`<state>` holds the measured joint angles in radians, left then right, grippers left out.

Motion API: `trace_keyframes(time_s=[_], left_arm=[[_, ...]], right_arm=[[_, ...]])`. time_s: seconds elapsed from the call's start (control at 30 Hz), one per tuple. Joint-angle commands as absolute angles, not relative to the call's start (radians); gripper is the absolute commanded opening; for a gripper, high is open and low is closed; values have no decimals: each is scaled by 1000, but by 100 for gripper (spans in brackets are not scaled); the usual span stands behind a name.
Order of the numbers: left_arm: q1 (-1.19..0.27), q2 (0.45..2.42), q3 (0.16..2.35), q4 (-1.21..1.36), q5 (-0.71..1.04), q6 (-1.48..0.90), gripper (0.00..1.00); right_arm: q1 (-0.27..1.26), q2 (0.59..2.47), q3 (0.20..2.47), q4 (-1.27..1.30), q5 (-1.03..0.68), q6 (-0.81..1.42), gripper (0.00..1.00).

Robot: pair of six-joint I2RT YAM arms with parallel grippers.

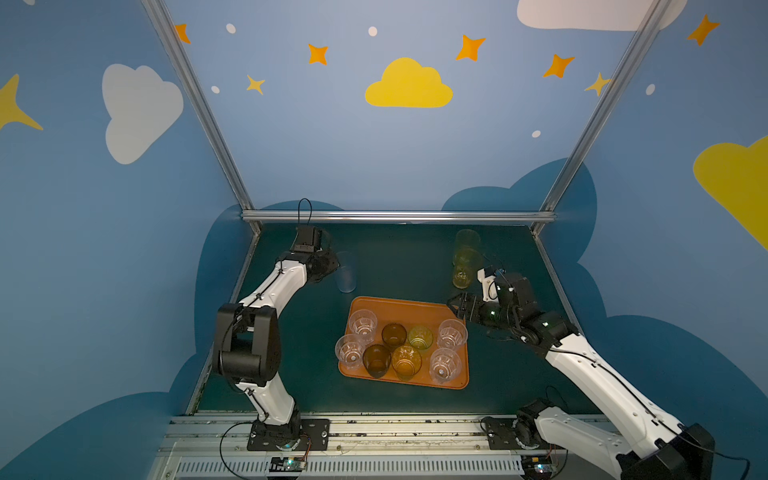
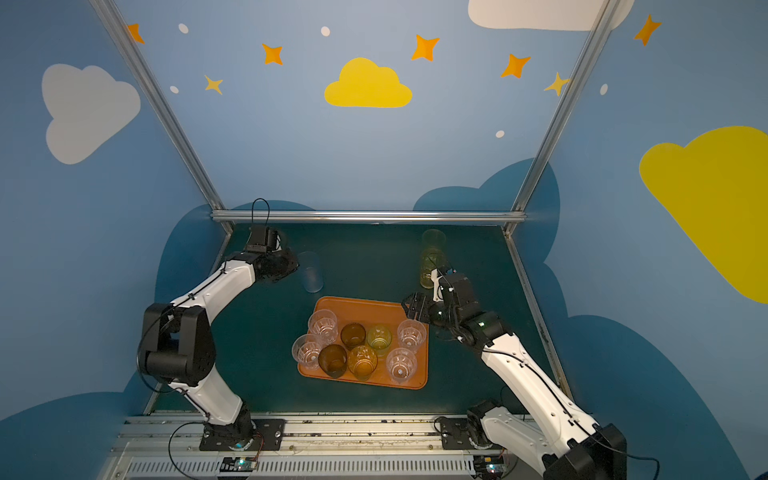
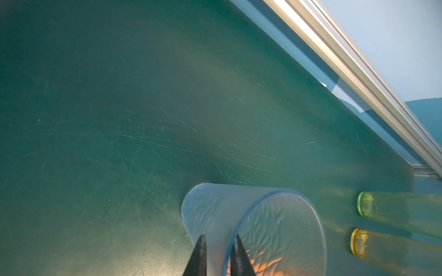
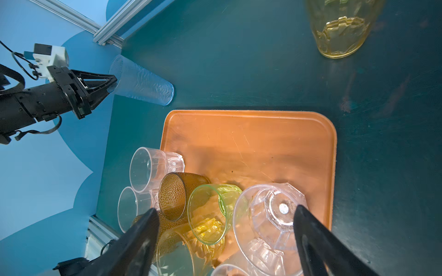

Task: Place the glasses into the tray
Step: 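Lower the left gripper onto the frosted glass and close on its rim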

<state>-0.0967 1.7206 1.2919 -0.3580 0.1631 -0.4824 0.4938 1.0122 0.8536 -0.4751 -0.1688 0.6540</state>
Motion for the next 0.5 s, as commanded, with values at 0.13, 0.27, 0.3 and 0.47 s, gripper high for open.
trace_keyframes(time_s=[0.13,0.27,0.3,0.47], left_arm=[[-95,1728,1296,-375,143,-460,15],[-96,1736,1293,-374,141,-453,11],[-95,1737,1293,-374,142,-454,9],[-97,1729,1289,-373,156,-455,4]], right_arm=[[482,1021,845,-468,-183,678,87],[480,1026,839,-460,-190,691,87],[479,1025,835,-453,-190,695,87],[478,1026,825,-437,-187,713,87]])
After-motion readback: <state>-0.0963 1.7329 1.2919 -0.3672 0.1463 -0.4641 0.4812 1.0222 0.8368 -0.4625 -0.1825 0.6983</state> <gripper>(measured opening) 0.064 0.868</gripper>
